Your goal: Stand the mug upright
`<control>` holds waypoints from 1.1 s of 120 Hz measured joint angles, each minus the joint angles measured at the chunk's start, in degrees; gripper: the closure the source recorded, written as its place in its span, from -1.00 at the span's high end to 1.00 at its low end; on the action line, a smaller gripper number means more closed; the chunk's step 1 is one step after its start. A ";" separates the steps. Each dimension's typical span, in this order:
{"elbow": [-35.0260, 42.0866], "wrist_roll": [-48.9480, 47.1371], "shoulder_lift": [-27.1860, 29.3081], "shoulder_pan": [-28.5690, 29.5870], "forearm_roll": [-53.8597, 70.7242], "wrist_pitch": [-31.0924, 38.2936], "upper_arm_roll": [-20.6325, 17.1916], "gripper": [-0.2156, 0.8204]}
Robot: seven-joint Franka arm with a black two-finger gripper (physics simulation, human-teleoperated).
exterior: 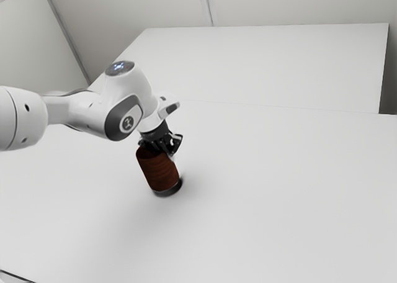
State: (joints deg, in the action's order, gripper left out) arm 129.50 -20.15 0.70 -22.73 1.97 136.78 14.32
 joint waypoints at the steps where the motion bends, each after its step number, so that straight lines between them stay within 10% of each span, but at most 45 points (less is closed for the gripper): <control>1: 0.10 -0.29 0.04 -0.02 0.09 -0.01 0.00 -0.93; 67: 1.57 -13.60 -1.90 -0.94 4.13 -0.17 0.74 -0.92; 97: 0.14 -15.51 -2.40 -1.51 4.26 -0.54 0.42 0.05; 132: -2.35 -16.39 -2.18 -1.69 4.28 -3.18 1.41 0.45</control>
State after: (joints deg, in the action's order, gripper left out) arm 127.15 -36.54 -1.48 -24.43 6.26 133.60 15.73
